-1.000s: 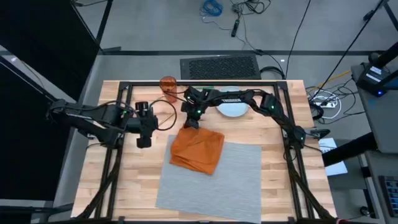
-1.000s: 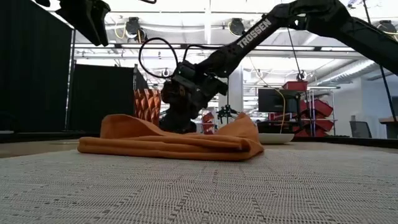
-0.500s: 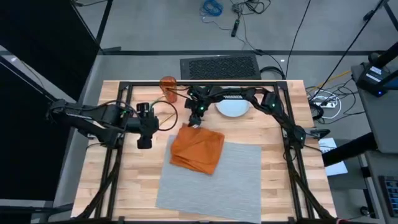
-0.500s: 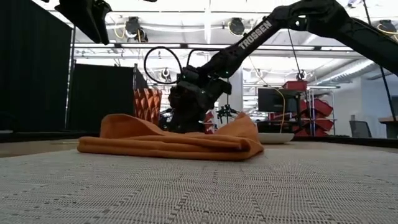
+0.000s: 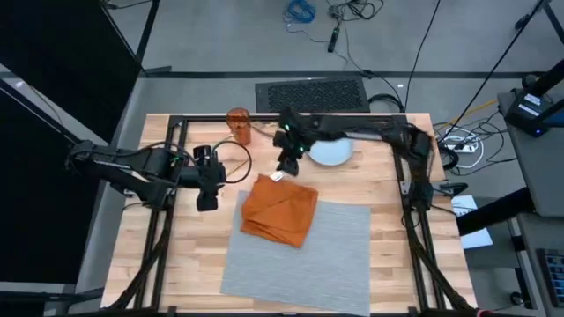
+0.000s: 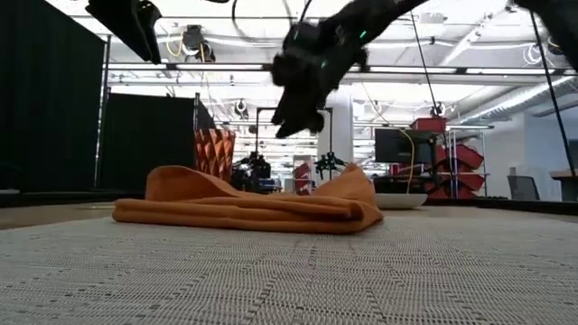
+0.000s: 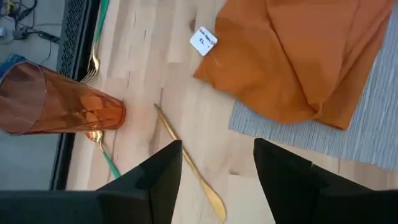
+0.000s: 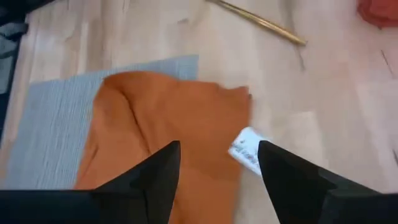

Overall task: Set table place
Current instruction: Fold the orange table napkin

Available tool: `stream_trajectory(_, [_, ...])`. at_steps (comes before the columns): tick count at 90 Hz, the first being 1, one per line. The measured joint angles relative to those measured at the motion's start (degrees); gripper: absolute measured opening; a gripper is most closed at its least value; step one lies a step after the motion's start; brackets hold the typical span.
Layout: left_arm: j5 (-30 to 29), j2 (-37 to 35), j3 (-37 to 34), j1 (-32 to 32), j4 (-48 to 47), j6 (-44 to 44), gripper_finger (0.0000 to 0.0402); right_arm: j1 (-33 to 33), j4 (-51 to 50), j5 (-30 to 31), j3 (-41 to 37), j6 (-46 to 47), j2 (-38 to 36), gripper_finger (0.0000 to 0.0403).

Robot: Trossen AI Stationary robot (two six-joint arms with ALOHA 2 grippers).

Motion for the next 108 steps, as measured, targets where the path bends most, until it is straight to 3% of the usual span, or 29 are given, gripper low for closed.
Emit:
stream_trajectory(22, [-0.3, 0.0, -2.6, -0.7, 6.2, -0.1, 0.0184, 7.2, 39.2, 13.9, -35.6, 26.9, -17.1, 0.0201])
stream_trajectory(34, [-0.4, 0.0, -3.7, -0.7, 7.8, 0.4, 0.0184, 12.3, 53.7, 22.4, -46.7, 37.3, -20.7, 0.0201])
stream_trajectory(70, [-0.5, 0.3, -3.6, -0.7, 12.0, 0.1, 0.0184, 29.7, 48.5, 37.1, -48.4, 48.9, -22.7, 0.0201])
stream_trajectory(94, [-0.5, 0.3, -3.6, -0.7, 14.7, 0.3, 0.0184, 44.7, 38.6, 56.5, -48.4, 64.0, -27.8, 0.0201])
stream_trajectory(108, [-0.5, 0.4, -3.6, -0.7, 16.6, 0.5, 0.0184, 47.6, 35.5, 59.0, -48.4, 73.1, -24.9, 0.0201])
